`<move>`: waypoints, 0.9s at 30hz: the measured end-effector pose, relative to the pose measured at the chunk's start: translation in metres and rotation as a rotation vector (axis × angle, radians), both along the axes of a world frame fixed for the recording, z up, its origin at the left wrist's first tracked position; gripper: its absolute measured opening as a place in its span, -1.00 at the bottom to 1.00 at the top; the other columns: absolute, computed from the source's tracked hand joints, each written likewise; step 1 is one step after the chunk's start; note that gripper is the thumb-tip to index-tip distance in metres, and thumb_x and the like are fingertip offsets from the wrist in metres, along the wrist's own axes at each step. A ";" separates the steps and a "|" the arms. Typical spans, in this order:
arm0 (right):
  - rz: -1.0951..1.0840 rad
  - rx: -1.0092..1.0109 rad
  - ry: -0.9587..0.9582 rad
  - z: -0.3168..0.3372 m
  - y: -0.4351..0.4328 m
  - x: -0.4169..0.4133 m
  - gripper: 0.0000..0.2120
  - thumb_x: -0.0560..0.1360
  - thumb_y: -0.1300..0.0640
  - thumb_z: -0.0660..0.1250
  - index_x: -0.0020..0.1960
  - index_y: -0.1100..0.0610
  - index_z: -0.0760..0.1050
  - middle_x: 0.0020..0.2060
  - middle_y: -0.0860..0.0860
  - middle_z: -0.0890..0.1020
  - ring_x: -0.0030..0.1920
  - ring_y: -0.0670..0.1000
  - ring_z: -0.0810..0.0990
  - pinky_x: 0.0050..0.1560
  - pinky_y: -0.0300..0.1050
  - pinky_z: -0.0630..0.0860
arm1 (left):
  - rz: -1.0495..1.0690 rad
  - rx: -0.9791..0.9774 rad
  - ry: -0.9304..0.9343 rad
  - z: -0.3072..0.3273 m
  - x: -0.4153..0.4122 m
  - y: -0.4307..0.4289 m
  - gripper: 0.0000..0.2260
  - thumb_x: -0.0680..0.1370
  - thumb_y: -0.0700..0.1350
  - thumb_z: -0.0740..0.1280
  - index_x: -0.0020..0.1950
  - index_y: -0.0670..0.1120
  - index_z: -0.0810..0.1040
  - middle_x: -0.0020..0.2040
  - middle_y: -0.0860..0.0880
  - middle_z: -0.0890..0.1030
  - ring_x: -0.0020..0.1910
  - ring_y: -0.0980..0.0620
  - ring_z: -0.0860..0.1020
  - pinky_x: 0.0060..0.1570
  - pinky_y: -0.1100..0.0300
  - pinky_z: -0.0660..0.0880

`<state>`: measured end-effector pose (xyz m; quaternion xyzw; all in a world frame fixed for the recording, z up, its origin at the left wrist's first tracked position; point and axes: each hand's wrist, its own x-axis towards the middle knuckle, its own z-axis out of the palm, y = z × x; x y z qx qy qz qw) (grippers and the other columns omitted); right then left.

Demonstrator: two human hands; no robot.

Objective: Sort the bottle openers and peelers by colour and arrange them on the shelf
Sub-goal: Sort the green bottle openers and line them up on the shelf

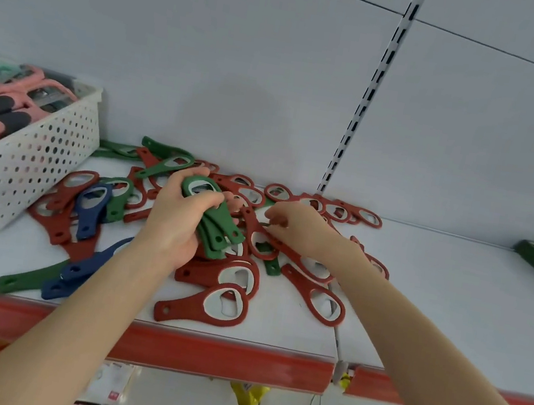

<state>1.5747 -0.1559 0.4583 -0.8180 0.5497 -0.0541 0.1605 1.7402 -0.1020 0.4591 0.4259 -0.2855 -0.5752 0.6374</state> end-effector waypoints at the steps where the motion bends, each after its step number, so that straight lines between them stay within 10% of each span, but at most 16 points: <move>1: 0.004 0.006 -0.025 0.000 -0.001 0.001 -0.67 0.53 0.20 0.26 0.28 0.21 0.44 0.17 0.10 0.57 0.14 0.07 0.54 0.20 -0.09 0.46 | 0.000 -0.003 -0.012 0.000 0.001 0.001 -0.66 0.52 -0.41 0.19 0.22 -0.09 0.39 -0.19 -0.14 0.60 -0.18 -0.06 0.63 -0.18 0.11 0.58; 16: 0.110 0.221 0.088 0.009 0.005 -0.002 -0.49 0.49 -0.06 0.31 0.37 0.10 0.34 0.28 -0.01 0.47 0.22 -0.02 0.47 0.18 -0.19 0.37 | -0.045 -0.014 -0.068 -0.002 0.004 0.002 -0.68 0.52 -0.41 0.21 0.16 -0.06 0.44 -0.22 -0.09 0.61 -0.34 0.08 0.62 -0.34 0.22 0.59; 27: -0.031 0.193 -0.128 0.008 0.004 -0.002 -0.71 0.47 0.05 0.38 0.02 0.28 0.54 0.00 0.16 0.61 -0.10 0.14 0.53 -0.08 -0.15 0.41 | -0.030 0.001 -0.085 -0.004 0.006 0.003 -0.66 0.52 -0.40 0.20 0.21 -0.08 0.43 -0.15 -0.14 0.61 -0.25 0.02 0.60 -0.37 0.23 0.57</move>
